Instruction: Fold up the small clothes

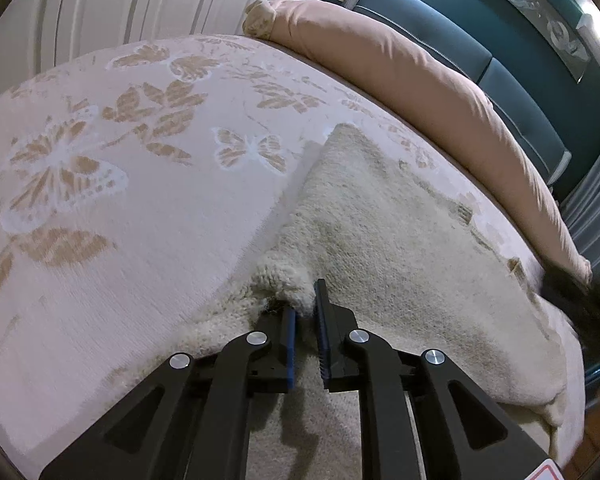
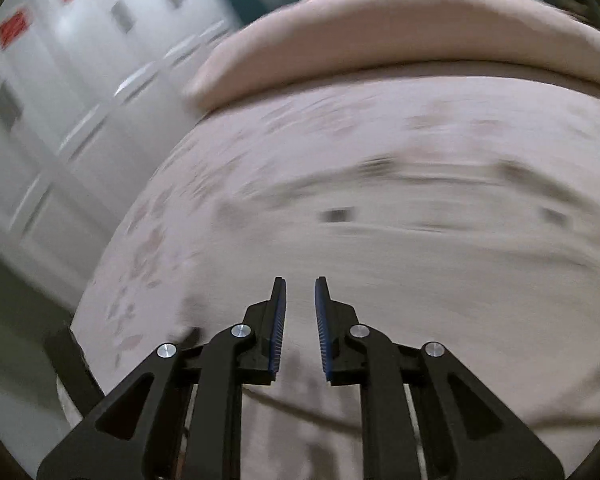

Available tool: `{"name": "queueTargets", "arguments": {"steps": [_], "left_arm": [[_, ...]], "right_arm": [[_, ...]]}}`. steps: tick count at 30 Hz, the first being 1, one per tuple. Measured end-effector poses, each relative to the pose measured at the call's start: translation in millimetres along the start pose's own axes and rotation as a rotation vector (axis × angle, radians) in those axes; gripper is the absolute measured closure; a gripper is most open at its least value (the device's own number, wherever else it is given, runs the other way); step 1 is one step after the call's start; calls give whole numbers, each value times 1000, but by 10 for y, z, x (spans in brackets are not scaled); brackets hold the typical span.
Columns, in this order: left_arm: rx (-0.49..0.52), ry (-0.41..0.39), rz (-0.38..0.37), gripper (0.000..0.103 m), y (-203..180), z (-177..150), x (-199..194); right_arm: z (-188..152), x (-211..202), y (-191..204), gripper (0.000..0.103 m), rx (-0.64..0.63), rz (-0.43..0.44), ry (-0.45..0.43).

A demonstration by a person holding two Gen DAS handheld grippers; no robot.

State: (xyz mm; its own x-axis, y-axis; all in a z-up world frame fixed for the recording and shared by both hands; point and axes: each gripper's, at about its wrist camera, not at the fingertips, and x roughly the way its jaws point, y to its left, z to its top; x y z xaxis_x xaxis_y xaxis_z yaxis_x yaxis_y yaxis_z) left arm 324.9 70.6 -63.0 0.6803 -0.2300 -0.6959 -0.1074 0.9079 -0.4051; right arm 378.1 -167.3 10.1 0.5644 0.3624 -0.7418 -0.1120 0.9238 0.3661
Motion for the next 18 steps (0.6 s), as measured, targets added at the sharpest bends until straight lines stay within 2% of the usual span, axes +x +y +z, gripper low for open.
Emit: {"name": "queueTargets", "arguments": {"steps": [3, 5, 7, 10, 11, 12, 13, 14, 15, 17, 18], "left_arm": [[-8, -2, -11, 91, 22, -13, 13], [-8, -6, -15, 91, 25, -22, 16], [-12, -8, -23, 91, 45, -28, 24], [-22, -11, -39, 91, 72, -37, 35], [-23, -12, -44, 91, 76, -41, 38], [-23, -12, -45, 91, 77, -42, 41], [-23, -13, -45, 91, 77, -43, 44], [-20, -13, -42, 91, 71, -43, 45], [-18, -12, -40, 91, 70, -43, 47], [-14, -12, -35, 91, 62, -44, 50], [-11, -12, -31, 90, 55, -44, 50]], "right_arm": [[114, 527, 284, 86, -68, -19, 104], [99, 682, 199, 86, -89, -85, 136], [59, 622, 15, 87, -89, -94, 127], [-25, 222, -551, 88, -31, -172, 72], [-67, 16, -869, 90, 31, -177, 49], [-140, -179, -1131, 89, 94, -187, 27], [-234, -449, -1471, 86, 165, -293, -3], [-312, -659, -1680, 85, 212, -343, -28], [-403, -861, -1867, 83, 266, -353, -59], [-624, -1315, -2175, 64, 374, -370, -137], [-702, -1446, -2234, 62, 394, -374, -161]]}}
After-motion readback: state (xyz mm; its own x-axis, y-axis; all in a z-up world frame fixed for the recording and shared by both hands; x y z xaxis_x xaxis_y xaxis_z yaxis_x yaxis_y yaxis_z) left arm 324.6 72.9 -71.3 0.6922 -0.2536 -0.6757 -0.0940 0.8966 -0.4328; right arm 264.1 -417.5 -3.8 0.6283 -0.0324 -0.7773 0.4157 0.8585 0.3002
